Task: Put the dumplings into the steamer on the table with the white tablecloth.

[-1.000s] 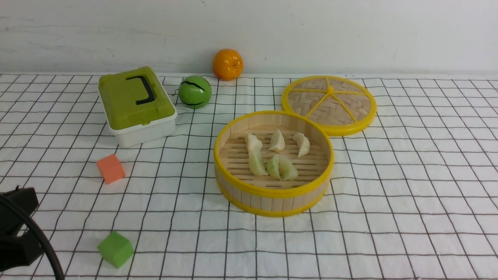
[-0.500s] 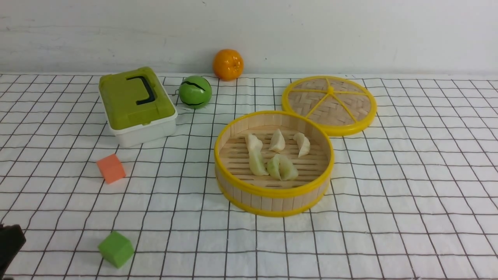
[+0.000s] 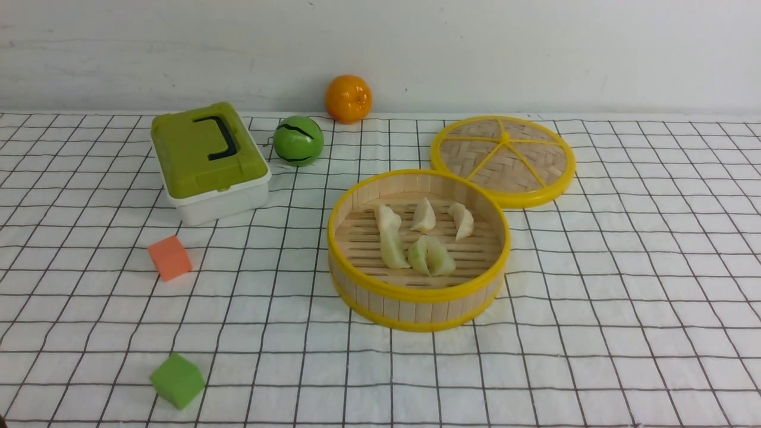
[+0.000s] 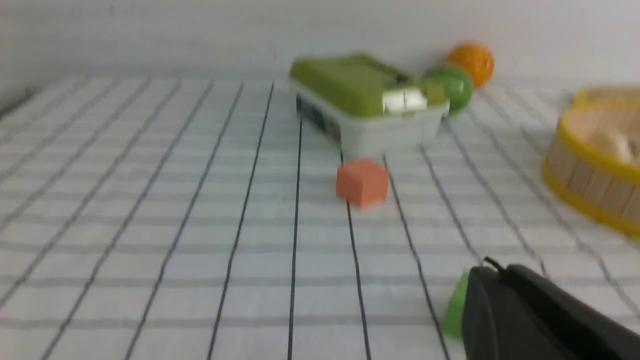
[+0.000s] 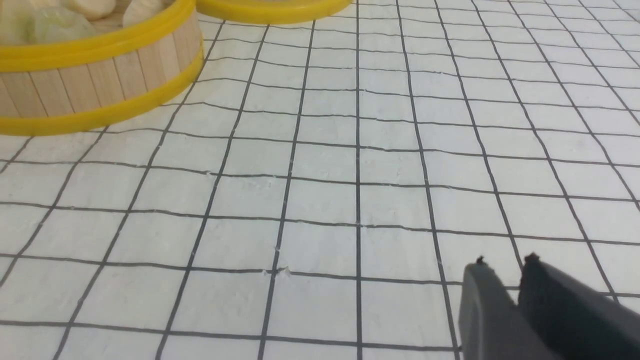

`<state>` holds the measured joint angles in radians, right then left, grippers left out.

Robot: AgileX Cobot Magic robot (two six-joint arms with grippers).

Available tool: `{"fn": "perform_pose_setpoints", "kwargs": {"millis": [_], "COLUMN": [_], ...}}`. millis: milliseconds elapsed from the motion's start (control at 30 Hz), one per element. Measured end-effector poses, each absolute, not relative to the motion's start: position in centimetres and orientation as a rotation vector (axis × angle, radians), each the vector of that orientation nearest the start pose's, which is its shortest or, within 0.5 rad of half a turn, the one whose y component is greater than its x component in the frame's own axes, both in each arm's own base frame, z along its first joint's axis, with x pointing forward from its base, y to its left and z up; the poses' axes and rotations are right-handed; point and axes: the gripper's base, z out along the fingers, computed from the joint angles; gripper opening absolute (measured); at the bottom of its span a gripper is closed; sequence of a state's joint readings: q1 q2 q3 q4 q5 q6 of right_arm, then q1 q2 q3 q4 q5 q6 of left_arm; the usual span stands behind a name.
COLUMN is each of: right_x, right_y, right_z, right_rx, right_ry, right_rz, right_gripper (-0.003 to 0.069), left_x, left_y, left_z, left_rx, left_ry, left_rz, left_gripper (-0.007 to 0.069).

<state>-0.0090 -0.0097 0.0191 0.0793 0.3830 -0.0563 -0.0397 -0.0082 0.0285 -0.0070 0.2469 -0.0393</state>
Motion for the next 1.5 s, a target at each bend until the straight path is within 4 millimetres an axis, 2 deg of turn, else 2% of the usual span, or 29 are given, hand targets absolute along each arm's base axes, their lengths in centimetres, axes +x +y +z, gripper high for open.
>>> {"fn": "perform_pose_setpoints", "kwargs": {"millis": [100,167,1500], "right_x": [5.2,5.2,5.2], "right_y": [0.2,0.2,0.2], "right_z": [17.3,17.3,17.3], "right_rx": [0.004,0.004,0.004], "right_ry": [1.875,1.875,1.875], "right_rz": [0.033,0.033,0.033], "right_gripper": [0.012,0.0122,0.017], "left_x": [5.3,5.2,5.2], "left_y": [-0.3,-0.4,-0.4], "left_z": [17.1,16.9,16.9], "left_rx": [0.007,0.031,0.053], "left_ry": [1.872,1.886,1.893], "left_rz": [-0.069,-0.055,-0.043], "left_gripper": [-0.0012,-0.0012,-0.0012]}}
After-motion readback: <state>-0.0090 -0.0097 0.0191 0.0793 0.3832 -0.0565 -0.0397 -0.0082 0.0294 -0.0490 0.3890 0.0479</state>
